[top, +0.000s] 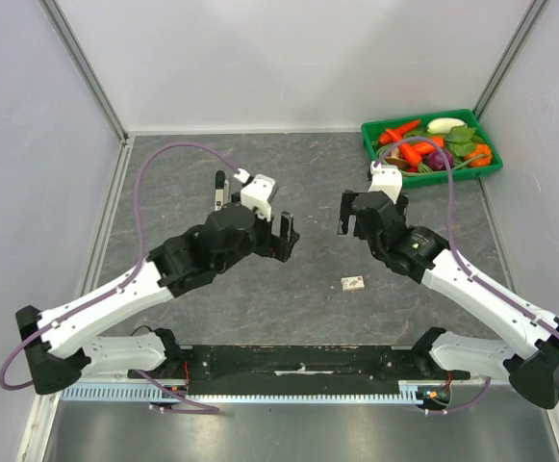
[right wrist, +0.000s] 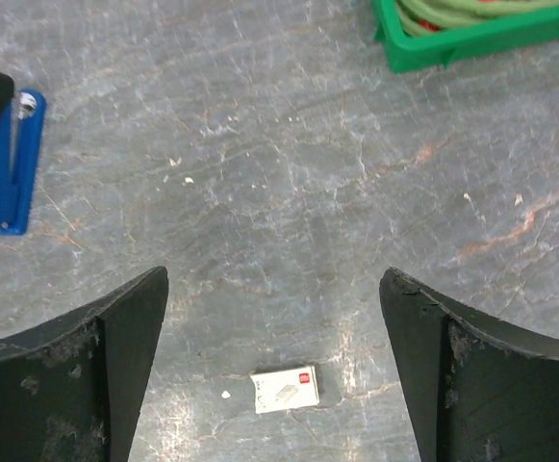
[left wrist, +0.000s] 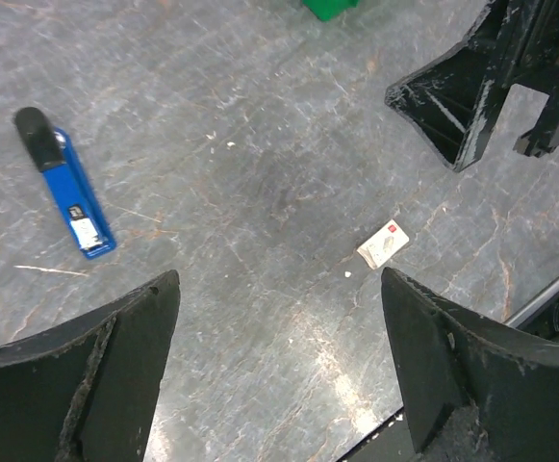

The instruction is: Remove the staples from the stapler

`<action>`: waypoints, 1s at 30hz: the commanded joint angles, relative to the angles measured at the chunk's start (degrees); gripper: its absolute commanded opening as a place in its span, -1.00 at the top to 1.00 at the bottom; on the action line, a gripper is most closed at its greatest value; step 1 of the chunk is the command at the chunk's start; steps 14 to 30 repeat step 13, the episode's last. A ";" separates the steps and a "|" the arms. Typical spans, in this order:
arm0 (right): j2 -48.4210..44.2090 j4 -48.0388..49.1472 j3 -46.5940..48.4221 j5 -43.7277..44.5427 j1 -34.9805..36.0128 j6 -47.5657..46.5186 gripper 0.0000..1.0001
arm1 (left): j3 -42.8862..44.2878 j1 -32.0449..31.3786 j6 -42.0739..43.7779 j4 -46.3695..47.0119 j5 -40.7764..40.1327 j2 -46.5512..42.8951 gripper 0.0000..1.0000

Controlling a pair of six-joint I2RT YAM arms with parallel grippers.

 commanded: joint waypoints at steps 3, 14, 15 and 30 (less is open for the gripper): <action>-1.53 1.97 5.80 0.18 -0.06 -5.73 -0.96 | -1.67 -0.03 3.66 -2.47 -6.04 -7.61 -0.84; 0.92 1.97 7.47 0.36 -0.06 -6.44 -0.96 | -2.90 0.15 7.09 -2.38 -6.83 -11.67 -0.87; 0.92 1.97 7.47 0.36 -0.06 -6.44 -0.96 | -2.90 0.15 7.09 -2.38 -6.83 -11.67 -0.87; 0.92 1.97 7.47 0.36 -0.06 -6.44 -0.96 | -2.90 0.15 7.09 -2.38 -6.83 -11.67 -0.87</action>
